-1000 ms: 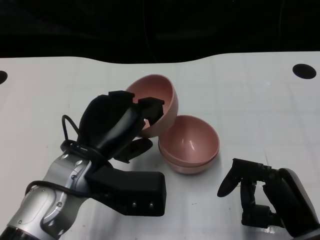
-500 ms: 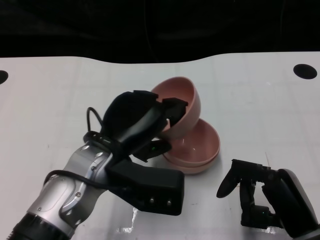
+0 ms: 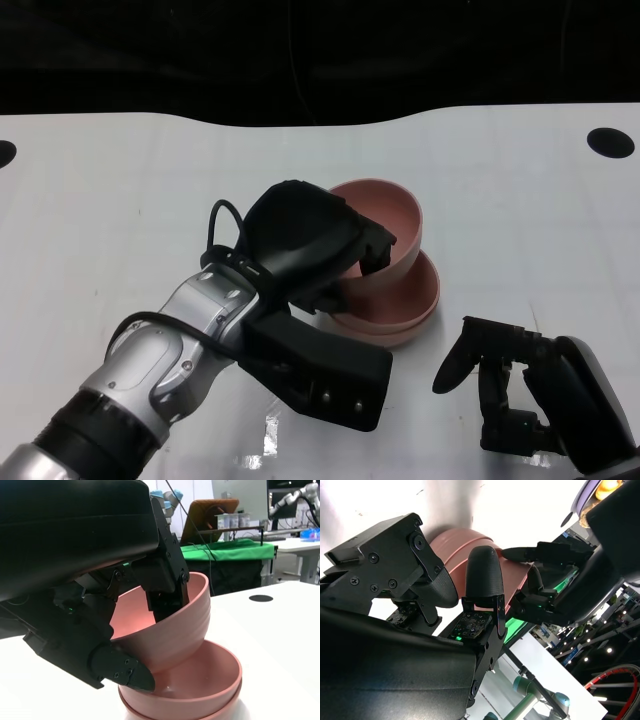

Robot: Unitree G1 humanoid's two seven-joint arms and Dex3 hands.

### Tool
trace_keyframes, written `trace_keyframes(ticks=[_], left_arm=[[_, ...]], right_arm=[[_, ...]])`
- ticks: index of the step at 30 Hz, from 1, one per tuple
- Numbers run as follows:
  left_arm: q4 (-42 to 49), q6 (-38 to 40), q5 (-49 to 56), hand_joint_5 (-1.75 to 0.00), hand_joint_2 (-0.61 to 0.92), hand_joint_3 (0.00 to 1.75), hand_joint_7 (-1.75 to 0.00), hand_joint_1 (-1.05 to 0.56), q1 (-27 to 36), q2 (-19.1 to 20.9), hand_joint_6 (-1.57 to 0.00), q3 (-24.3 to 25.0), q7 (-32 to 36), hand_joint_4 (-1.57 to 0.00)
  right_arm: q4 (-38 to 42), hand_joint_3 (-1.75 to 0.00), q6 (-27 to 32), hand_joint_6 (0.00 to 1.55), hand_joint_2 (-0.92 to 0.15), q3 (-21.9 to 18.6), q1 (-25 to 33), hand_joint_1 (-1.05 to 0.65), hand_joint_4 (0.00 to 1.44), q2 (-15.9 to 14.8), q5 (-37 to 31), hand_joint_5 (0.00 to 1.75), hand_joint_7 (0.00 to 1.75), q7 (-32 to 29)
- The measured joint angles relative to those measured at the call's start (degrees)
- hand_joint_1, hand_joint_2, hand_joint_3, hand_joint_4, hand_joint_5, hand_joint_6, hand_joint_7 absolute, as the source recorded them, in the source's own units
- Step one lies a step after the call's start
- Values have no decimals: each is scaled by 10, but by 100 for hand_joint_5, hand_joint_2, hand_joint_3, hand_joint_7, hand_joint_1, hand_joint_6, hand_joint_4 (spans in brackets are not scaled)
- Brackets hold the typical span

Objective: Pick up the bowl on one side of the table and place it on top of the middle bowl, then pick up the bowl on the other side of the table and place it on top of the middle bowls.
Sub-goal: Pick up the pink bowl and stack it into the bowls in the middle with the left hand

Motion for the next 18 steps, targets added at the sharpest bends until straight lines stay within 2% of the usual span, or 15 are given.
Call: trace_keyframes(ticks=[4, 5, 6, 7, 8, 9, 10, 11, 14, 18], left_arm=[[11, 2, 1, -173, 89, 4, -37, -27, -9, -6, -117, -10, -15, -82], [12, 2, 1, -166, 90, 4, -37, -27, -9, -6, -114, -10, -15, -80], [12, 4, -1, -150, 91, 3, -32, -29, -10, -7, -109, -10, -24, -79], [12, 8, -4, -125, 91, 7, -26, -31, -11, -9, -104, -11, -42, -76], [12, 13, -7, -91, 92, 11, -17, -33, -12, -10, -99, -11, -62, -77], [12, 17, -9, -77, 92, 13, -13, -34, -12, -10, -98, -13, -79, -79], [12, 19, -10, -59, 92, 18, -7, -36, -12, -10, -90, -14, -91, -75], [12, 21, -10, -39, 92, 25, -3, -40, -12, -10, -75, -17, -100, -69], [12, 26, -5, -23, 92, 27, 0, -42, -12, -9, -61, -27, -119, -63], [12, 28, -5, -18, 92, 26, 0, -45, -12, -8, -57, -29, -123, -60]], right_arm=[[0, -159, 0, 85, -17, 0, 1, -14, 91, 0, 0, 175, 133, 0], [0, -159, 0, 85, -17, -1, 1, -14, 91, 0, 0, 175, 133, 0], [-1, -159, 0, 85, -17, -1, 2, -14, 91, 0, 0, 175, 133, 0], [-1, -159, 0, 85, -17, -1, 3, -14, 92, 0, 0, 175, 134, 0], [-2, -159, 0, 86, -17, -1, 4, -14, 92, 0, 0, 175, 134, 0], [-3, -159, 0, 86, -17, -1, 4, -14, 92, 0, 0, 175, 134, 0], [-4, -159, 0, 86, -17, -1, 4, -14, 91, 0, 0, 175, 134, 0], [-4, -159, 0, 86, -17, -1, 4, -14, 91, 0, 0, 175, 135, 1], [-7, -159, 0, 85, -17, 0, 4, -13, 90, 0, 2, 175, 135, 3], [-8, -159, 3, 85, -17, 0, 4, -13, 90, 0, 2, 175, 135, 6]])
